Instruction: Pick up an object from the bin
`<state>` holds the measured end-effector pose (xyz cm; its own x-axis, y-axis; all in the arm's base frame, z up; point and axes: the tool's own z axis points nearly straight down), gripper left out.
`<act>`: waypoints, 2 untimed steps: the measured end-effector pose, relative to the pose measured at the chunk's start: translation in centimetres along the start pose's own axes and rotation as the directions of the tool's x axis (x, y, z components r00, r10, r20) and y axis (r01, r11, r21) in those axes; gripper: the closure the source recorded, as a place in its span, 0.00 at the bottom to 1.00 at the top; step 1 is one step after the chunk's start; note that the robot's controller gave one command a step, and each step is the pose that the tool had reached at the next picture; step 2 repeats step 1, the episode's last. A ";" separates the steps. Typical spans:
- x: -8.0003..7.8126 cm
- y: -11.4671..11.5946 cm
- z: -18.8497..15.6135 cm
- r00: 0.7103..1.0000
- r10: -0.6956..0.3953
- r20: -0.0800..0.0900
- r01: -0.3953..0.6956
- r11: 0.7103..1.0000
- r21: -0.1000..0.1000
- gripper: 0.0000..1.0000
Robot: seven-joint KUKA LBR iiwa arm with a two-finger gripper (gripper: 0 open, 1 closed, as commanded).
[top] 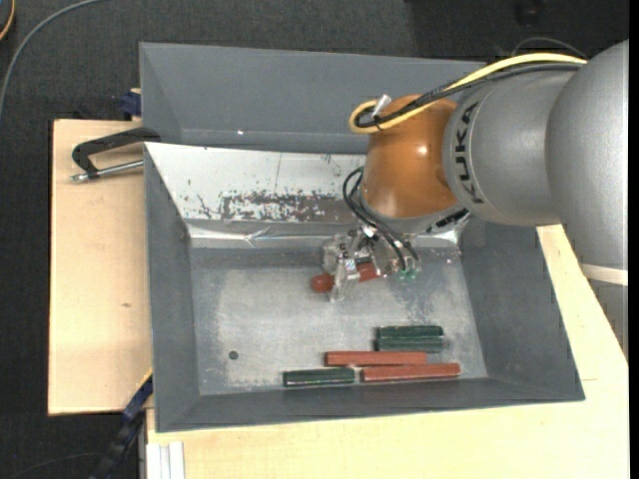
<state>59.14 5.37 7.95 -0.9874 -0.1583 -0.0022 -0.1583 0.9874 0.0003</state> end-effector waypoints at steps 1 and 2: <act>0.3 2.4 -13.6 0.997 -0.077 0.013 0.077 0.997 0.000 1.00; 0.3 2.4 -13.6 0.997 -0.077 0.013 0.077 0.997 0.000 1.00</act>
Offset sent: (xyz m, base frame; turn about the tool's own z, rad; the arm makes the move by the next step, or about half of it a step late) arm -0.0097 0.0218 0.1297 -0.0777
